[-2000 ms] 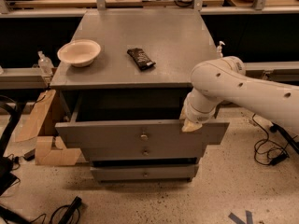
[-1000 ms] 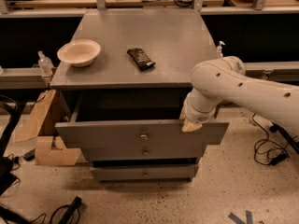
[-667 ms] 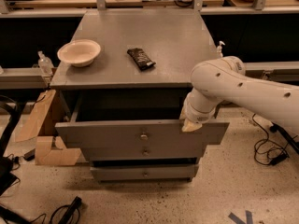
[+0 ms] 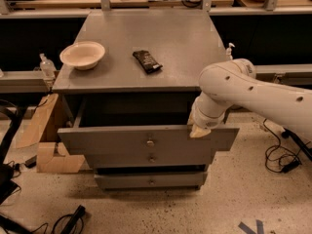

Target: Open top drawer

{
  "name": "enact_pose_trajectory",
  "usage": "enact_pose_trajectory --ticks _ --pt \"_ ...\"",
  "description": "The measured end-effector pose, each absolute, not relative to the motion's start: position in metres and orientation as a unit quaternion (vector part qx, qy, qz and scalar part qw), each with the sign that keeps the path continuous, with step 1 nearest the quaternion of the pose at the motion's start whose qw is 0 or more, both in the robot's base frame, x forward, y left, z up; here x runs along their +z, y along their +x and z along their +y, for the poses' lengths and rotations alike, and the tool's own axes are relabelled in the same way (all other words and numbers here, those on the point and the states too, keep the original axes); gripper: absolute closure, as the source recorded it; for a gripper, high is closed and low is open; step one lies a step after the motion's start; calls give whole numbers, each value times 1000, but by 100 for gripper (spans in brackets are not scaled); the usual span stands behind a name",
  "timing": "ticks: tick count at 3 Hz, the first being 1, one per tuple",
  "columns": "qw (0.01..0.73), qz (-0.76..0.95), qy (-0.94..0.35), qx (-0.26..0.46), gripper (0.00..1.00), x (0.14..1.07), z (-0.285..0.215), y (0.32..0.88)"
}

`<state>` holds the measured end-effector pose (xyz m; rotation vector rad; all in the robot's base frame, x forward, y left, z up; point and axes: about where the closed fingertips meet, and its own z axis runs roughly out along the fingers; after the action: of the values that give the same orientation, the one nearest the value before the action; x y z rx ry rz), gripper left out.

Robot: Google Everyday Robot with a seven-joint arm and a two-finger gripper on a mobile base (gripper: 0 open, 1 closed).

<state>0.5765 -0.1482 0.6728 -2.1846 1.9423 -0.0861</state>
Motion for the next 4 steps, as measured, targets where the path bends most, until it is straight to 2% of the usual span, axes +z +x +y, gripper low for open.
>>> enact_pose_trajectory --ticks 2,3,4 --pt "108 660 -743 -29 16 672 -148 576" --pt "107 660 -743 -28 0 671 -148 575" --pt "107 660 -743 -28 0 671 -148 575"
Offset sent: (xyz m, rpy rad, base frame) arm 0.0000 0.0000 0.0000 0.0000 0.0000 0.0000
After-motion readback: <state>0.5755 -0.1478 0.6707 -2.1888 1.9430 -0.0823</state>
